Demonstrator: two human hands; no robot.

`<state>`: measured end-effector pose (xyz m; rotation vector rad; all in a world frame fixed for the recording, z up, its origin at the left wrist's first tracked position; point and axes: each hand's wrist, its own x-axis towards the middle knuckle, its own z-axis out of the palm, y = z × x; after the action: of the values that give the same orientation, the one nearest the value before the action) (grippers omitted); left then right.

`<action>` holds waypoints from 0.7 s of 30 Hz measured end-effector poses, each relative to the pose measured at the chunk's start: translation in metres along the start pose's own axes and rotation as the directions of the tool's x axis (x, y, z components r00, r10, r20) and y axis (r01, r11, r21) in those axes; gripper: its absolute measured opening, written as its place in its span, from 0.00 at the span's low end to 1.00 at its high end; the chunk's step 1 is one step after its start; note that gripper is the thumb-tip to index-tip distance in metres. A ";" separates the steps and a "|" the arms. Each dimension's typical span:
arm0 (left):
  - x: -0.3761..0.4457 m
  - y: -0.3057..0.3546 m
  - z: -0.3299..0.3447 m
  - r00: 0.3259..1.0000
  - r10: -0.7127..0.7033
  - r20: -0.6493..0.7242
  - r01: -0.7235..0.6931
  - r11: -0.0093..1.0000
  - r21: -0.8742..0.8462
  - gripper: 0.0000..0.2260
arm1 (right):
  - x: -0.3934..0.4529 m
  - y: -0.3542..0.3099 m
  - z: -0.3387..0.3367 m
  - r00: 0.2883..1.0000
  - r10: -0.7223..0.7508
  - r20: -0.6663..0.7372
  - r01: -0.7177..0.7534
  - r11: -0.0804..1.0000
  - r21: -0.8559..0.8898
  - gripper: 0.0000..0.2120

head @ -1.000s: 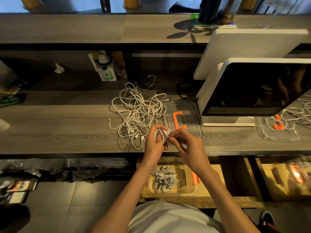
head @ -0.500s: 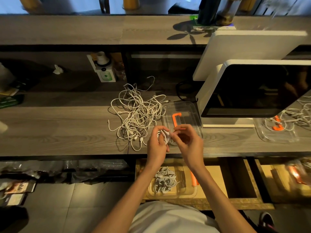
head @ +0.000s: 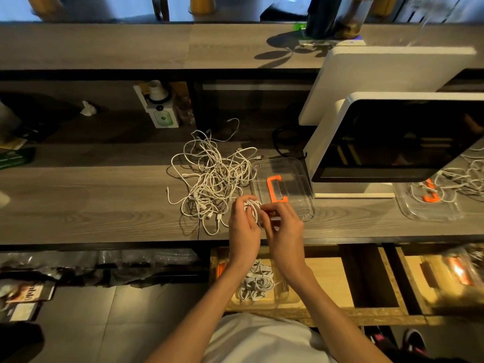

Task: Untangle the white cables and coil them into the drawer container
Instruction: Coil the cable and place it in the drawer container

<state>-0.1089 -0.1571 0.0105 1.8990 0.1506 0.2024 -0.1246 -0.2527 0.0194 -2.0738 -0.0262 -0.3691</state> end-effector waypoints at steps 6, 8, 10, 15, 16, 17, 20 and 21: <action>0.000 -0.001 0.001 0.999 -0.030 -0.013 0.030 1.000 0.004 0.10 | -0.004 0.004 0.004 1.000 0.030 -0.002 -0.030 0.999 0.014 0.04; -0.001 -0.002 0.002 0.999 -0.040 -0.025 0.040 0.999 0.008 0.10 | -0.004 0.003 0.004 0.999 0.047 -0.009 -0.047 0.999 0.020 0.04; -0.001 -0.001 0.002 0.998 -0.060 -0.030 0.061 0.998 0.006 0.10 | -0.003 0.003 0.004 1.000 0.028 0.003 -0.028 1.000 -0.005 0.05; 0.001 -0.001 0.002 0.996 -0.081 -0.028 0.082 0.996 0.024 0.10 | -0.004 0.010 0.005 0.997 -0.023 0.070 0.031 0.992 -0.121 0.05; 0.001 0.000 0.002 0.997 -0.077 -0.020 0.078 0.997 0.025 0.11 | -0.003 0.012 0.005 0.996 -0.023 0.081 0.034 0.990 -0.135 0.05; 0.001 0.000 0.001 0.997 -0.077 -0.010 0.077 0.997 0.024 0.11 | -0.001 0.013 0.004 0.995 -0.024 0.099 0.038 0.989 -0.144 0.06; 0.002 -0.004 -0.001 0.993 -0.113 0.028 0.112 0.993 0.024 0.12 | 0.002 0.014 0.002 0.983 -0.018 0.181 0.050 0.984 -0.172 0.08; 0.003 -0.006 -0.002 0.990 -0.135 0.042 0.134 0.991 0.020 0.12 | 0.003 0.014 0.002 0.977 -0.018 0.212 0.056 0.983 -0.176 0.08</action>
<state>-0.1066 -0.1524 0.0054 1.9009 0.2511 0.0687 -0.1192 -0.2588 0.0070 -2.2885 -0.1638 -0.1785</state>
